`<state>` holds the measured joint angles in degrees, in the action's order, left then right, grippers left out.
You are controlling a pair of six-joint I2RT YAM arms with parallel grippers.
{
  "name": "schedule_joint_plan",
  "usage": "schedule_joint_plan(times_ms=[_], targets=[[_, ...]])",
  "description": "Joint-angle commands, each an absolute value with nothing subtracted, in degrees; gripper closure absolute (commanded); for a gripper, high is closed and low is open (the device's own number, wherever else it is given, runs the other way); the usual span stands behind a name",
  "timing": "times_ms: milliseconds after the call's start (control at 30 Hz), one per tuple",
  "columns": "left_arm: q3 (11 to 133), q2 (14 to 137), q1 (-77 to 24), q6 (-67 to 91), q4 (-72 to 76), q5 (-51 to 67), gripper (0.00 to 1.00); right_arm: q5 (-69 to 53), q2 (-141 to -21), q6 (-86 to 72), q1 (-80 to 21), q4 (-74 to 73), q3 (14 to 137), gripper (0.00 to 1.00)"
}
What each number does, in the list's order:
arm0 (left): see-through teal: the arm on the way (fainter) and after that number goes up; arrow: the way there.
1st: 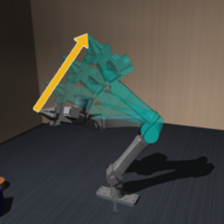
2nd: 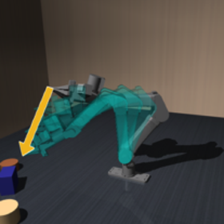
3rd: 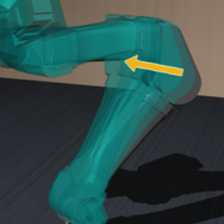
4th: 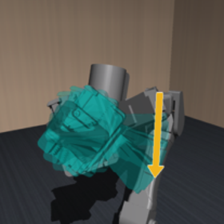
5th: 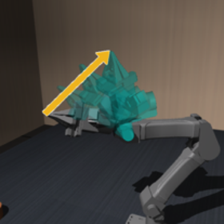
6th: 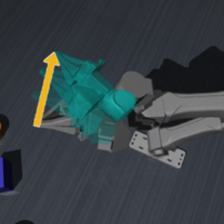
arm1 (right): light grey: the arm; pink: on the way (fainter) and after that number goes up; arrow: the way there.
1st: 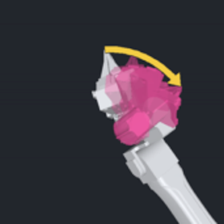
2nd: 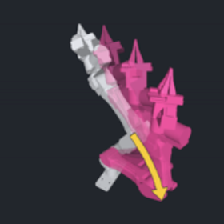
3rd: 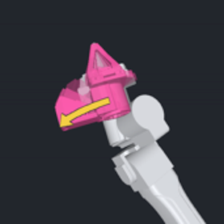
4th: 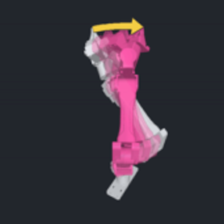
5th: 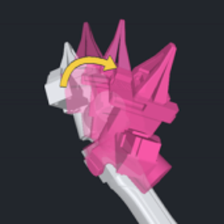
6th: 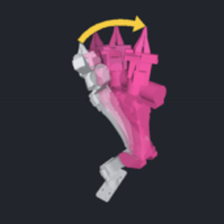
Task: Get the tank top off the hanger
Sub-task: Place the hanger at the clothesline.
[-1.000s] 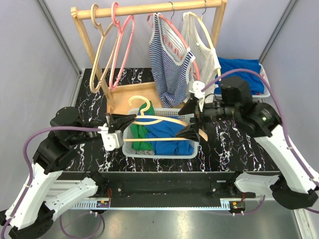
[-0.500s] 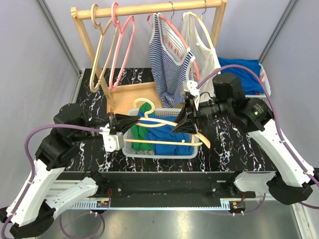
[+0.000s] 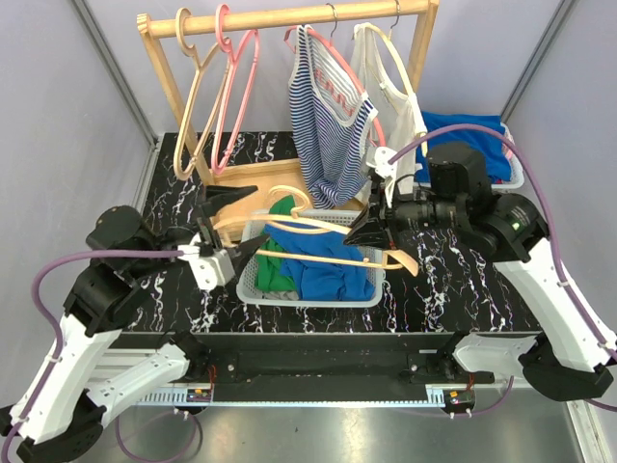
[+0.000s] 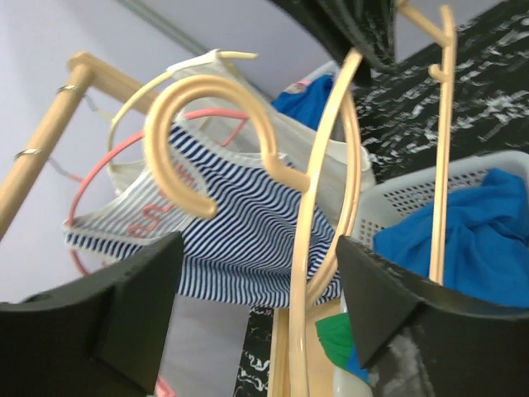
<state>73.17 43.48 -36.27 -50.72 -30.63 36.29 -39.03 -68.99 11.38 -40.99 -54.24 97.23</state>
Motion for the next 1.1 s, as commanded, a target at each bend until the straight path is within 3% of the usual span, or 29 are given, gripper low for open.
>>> schedule_joint_plan(times_ms=[0, 200, 467, 700, 1067], targets=[[71.9, 40.2, -36.2, -48.0, -18.4, 28.2, 0.11, -24.0, -66.9, 7.6, -41.3, -56.3, 103.1, 1.0], [69.6, 36.3, -36.2, -44.9, -8.8, 20.4, 0.05, -3.9, -72.7, 3.3, -41.3, -56.7, 109.3, 1.0], [69.3, 33.8, -36.2, -44.2, -8.3, 19.1, 0.04, 3.9, -80.8, 0.3, -41.3, -48.2, 116.2, 1.0], [69.2, 32.7, -36.2, -43.9, -10.0, 18.9, 0.02, 18.0, -89.2, -4.2, -44.5, -37.4, 121.1, 1.0], [67.9, 30.3, -36.2, -45.7, -12.2, 20.5, 0.03, 25.2, -103.1, -2.4, -48.6, -38.1, 140.5, 1.0]])
